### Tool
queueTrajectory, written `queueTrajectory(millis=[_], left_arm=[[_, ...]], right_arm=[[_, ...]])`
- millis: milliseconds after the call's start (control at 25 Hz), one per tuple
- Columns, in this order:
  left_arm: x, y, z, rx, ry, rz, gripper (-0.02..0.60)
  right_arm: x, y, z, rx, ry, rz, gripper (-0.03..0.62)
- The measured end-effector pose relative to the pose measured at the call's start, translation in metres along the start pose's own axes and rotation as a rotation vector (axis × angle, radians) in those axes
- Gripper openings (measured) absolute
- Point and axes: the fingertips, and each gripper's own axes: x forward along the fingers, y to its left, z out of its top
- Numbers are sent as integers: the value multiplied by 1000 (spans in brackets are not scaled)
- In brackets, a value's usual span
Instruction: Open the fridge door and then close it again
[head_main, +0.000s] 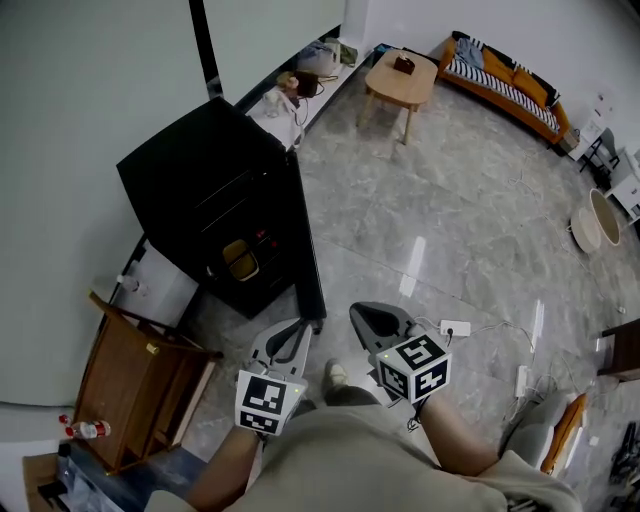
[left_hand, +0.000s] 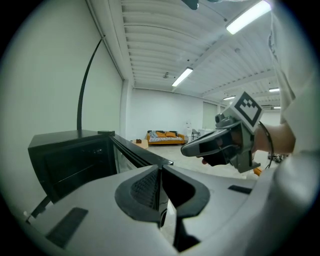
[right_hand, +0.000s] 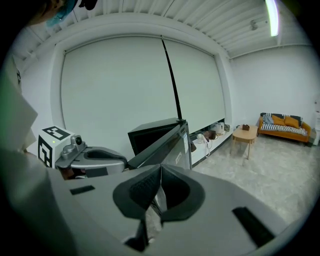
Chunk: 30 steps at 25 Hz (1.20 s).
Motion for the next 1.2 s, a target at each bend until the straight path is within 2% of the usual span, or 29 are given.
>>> queueTrajectory(millis=[680,1040,1200], left_arm=[[52,-52,21,15,9,-180,8],[86,-76,35,66,26,-266,8],[101,-82,46,75,11,-269,8]], right_arm=[[-44,-59,-4,64,-40,-117,-3],[-65,-97,-1,103,-74,-197,-3],[-75,-112,0,109,-79,-221,-3]])
